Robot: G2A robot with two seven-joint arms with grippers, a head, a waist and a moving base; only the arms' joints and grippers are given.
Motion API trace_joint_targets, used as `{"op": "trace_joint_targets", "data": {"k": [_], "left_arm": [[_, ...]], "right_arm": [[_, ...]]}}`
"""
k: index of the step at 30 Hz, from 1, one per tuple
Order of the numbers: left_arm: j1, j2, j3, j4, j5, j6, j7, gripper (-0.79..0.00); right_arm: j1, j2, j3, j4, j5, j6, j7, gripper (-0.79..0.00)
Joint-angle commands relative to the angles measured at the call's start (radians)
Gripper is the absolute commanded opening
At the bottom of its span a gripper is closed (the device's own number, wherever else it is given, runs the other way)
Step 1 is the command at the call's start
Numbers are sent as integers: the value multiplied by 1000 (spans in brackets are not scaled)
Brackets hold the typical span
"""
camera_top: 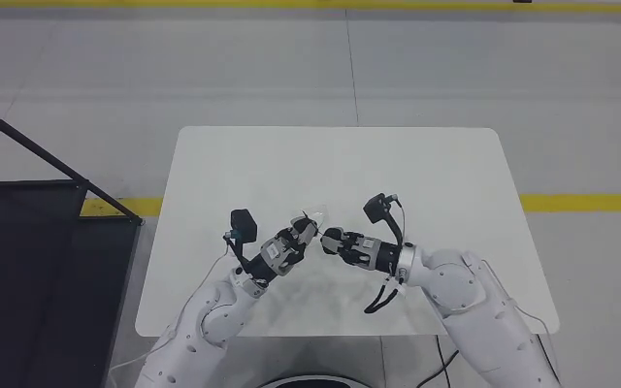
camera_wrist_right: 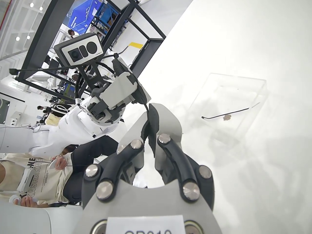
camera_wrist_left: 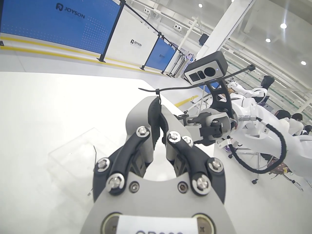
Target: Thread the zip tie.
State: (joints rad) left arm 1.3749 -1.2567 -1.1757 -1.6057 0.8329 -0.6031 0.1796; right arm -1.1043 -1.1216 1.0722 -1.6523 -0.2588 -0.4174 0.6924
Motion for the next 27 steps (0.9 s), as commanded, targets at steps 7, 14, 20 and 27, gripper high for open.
{"op": "trace_joint_targets", "data": {"k": [7, 14, 20, 27], "left_arm": [[1, 0, -2, 2, -19, -9, -15, -517], [3, 3, -11, 3, -45, -39, -41, -62], [12, 6, -21, -2, -49, -62, -53, -86], [20, 12, -53, 25, -190, -144, -64, -129]], "right_arm": [[-4, 1, 5, -2, 1, -4, -3, -785], [-14, 4, 23, -3, 22, -8, -12, -785], [-21, 6, 36, -5, 35, -14, -14, -785], [-53, 15, 67, -38, -22, -40, -37, -785]]}}
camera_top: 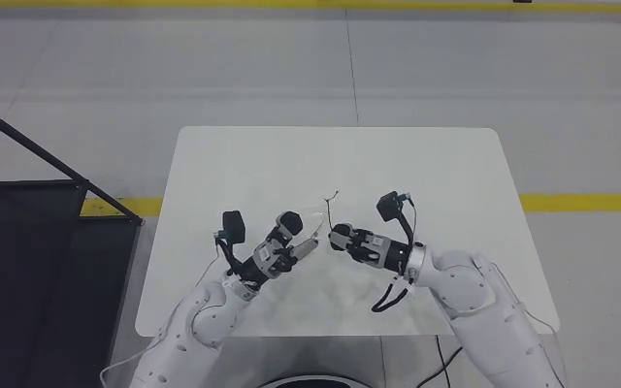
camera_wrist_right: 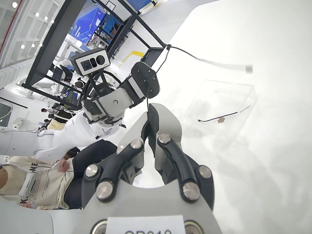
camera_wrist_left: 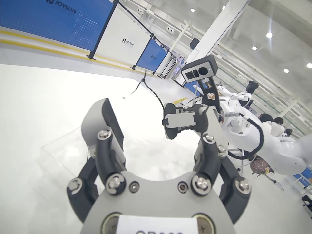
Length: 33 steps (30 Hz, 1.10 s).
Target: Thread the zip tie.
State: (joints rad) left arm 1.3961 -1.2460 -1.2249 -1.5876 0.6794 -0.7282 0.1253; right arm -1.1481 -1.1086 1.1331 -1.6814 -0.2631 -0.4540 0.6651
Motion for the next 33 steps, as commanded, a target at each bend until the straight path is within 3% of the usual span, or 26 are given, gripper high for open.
{"op": "trace_joint_targets", "data": {"k": [1, 3, 6, 9, 19, 26, 33], "left_arm": [[-4, 2, -8, 14, -73, -39, -23, -139], [-10, 6, -16, 29, -142, -76, -65, -120], [-23, 14, -18, 46, -238, -116, -166, 0], [-41, 24, -38, 45, -253, -100, -268, 0], [-41, 24, -38, 45, -253, -100, -268, 0], [-39, 24, -20, 33, -334, -41, -313, 0], [-63, 34, -3, 32, -583, -44, -499, 0]], "right_arm": [[-21, 4, 15, -24, -51, -1, -25, -785], [-58, 8, 29, -66, -137, 18, -76, -785], [-116, 10, 39, -126, -248, 69, -152, -785], [-116, 10, 39, -126, -248, 69, -152, -785], [-116, 10, 39, -126, -248, 69, -152, -785], [-189, 7, 9, -235, -607, 155, -380, -785], [-306, 4, -28, -302, -989, 353, -595, -785]]}}
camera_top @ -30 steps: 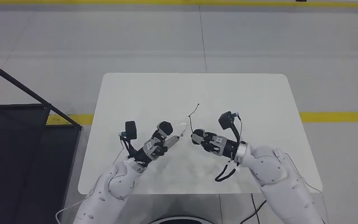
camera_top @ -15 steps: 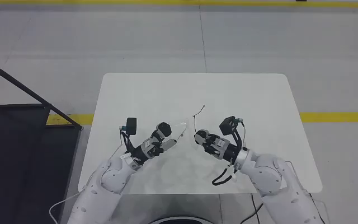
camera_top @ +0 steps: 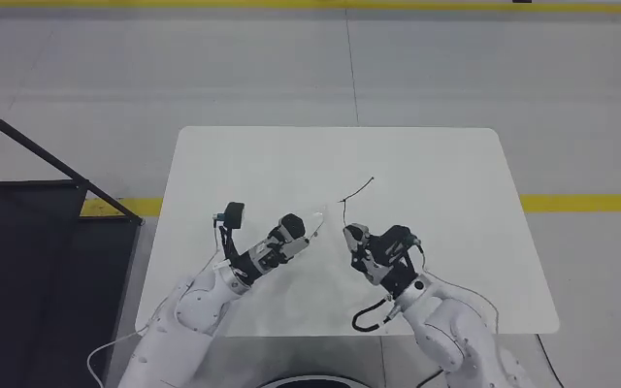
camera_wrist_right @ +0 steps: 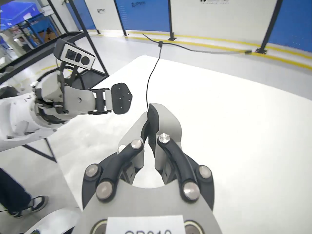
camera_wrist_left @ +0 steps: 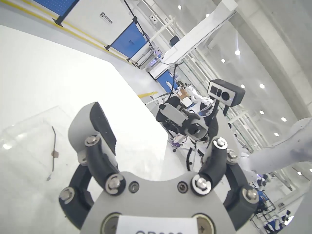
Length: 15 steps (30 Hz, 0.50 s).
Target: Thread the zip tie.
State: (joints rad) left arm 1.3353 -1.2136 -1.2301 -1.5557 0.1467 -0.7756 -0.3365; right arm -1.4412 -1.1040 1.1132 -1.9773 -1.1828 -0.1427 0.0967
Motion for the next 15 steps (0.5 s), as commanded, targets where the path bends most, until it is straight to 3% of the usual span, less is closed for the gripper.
{"op": "trace_joint_targets", "data": {"k": [1, 9, 15], "left_arm": [[-8, 5, 2, 1, -91, 11, -75, 0], [-39, 23, 0, 13, -405, 94, -335, 0], [-39, 23, 0, 13, -405, 94, -335, 0]], "right_arm": [[-27, -2, -19, -9, -121, 76, -48, -785], [-84, -20, -112, 10, -450, 327, -109, -785], [-88, -23, -117, 11, -475, 354, -100, -785]]}}
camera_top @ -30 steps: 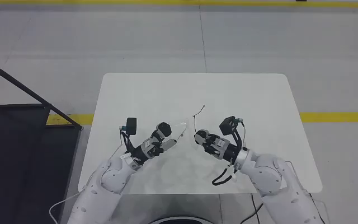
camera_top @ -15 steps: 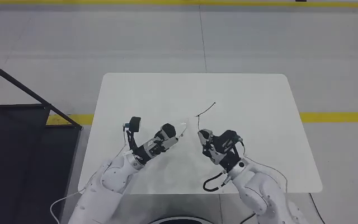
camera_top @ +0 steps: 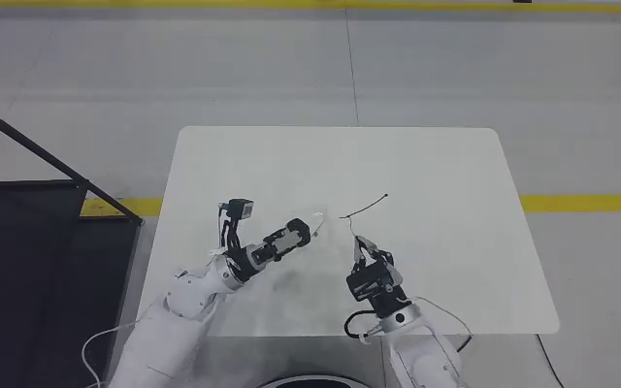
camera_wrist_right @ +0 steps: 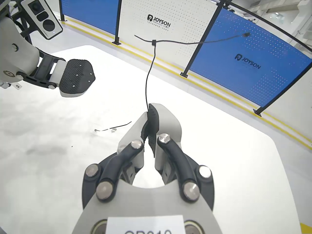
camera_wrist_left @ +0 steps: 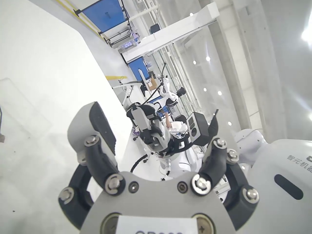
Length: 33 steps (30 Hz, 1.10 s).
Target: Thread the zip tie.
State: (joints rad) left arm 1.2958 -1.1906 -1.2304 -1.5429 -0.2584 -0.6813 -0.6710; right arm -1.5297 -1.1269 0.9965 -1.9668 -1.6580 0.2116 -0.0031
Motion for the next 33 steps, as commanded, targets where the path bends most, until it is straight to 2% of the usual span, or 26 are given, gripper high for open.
{"op": "trace_joint_targets", "data": {"k": [1, 6, 9, 15, 19, 20, 21, 22, 23, 33], "left_arm": [[0, 0, 0, 0, 0, 0, 0, 0], [6, -1, 3, -18, 7, -1, 16, 0], [8, -3, 20, -21, -44, 21, 7, 0], [-25, -4, 45, 8, -203, 73, -99, -6], [-43, -5, 55, 28, -271, 96, -161, -175], [-47, -5, 57, 33, -282, 99, -173, -305], [-51, -6, 60, 38, -294, 103, -184, -305], [-54, -6, 62, 44, -299, 107, -193, -400], [-58, -6, 64, 49, -300, 107, -198, -431], [-76, -11, 83, 68, -324, 108, -238, -477]], "right_arm": [[0, 0, 0, 0, 0, -1, 0, -785], [0, 0, 0, 0, 0, -1, 0, -785], [-1, 0, 1, 9, -48, -8, -41, -785], [-20, -5, -18, 35, -197, 61, -130, -785], [-21, -13, -34, 53, -271, 112, -133, -785], [-20, -15, -38, 58, -285, 122, -129, -785], [-18, -18, -43, 62, -301, 128, -124, -785], [-16, -20, -47, 68, -316, 136, -118, -785], [-14, -22, -51, 72, -329, 141, -110, -785], [8, -45, -82, 99, -424, 166, -47, -785]]}}
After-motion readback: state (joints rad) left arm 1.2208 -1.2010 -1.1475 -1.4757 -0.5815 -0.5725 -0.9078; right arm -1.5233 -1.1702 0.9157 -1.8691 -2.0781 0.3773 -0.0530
